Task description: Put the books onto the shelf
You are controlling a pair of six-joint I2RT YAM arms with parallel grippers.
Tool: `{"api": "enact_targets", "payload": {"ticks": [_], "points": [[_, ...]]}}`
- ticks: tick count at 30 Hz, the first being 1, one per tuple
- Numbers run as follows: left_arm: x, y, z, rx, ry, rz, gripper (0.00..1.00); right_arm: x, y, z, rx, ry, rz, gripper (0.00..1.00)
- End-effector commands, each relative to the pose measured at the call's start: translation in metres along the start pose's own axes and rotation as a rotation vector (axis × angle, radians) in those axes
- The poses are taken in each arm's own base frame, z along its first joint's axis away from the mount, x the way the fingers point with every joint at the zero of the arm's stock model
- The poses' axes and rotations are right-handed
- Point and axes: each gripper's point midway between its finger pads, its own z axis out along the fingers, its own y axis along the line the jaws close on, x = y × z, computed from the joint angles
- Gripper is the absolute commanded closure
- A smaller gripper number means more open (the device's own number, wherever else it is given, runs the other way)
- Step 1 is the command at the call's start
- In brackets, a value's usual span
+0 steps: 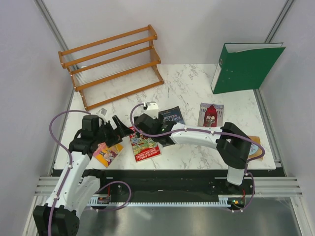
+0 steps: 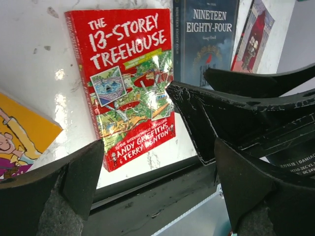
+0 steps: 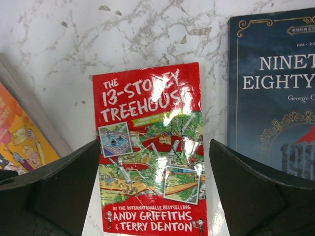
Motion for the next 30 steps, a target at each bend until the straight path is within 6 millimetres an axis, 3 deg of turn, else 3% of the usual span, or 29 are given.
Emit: {"api": "enact_targets", "payload": {"ticks": [1,8,12,16,17,20,22,30], "points": [[-0.01,0.006,-0.004,-0.073,-0.044,-0.065,0.0,-0.007,0.006,-0.004,-0.018,0.011,-0.028,0.02],[0.001,0.036,0.001,-0.216,0.042,-0.202,0.01,0.004,0.026,0.001,-0.143,0.061,-0.016,0.02],[0.005,0.036,0.005,-0.185,0.086,-0.212,0.02,0.013,0.022,0.008,-0.177,0.111,0.011,0.02],[0.017,0.033,0.012,-0.129,0.163,-0.205,0.02,0.029,-0.013,0.024,-0.149,0.208,0.084,0.02],[0.021,0.038,0.017,-0.138,0.178,-0.224,0.02,0.041,-0.025,0.028,-0.132,0.239,0.094,0.03],[0.031,0.044,0.028,-0.12,0.21,-0.264,0.02,0.054,-0.046,0.038,-0.125,0.308,0.169,0.03],[0.037,0.048,0.033,-0.116,0.232,-0.292,0.03,0.055,-0.048,0.04,-0.155,0.317,0.198,0.05],[0.042,0.054,0.052,-0.093,0.238,-0.314,0.04,0.073,0.0,0.044,-0.458,0.367,0.335,0.15]]}}
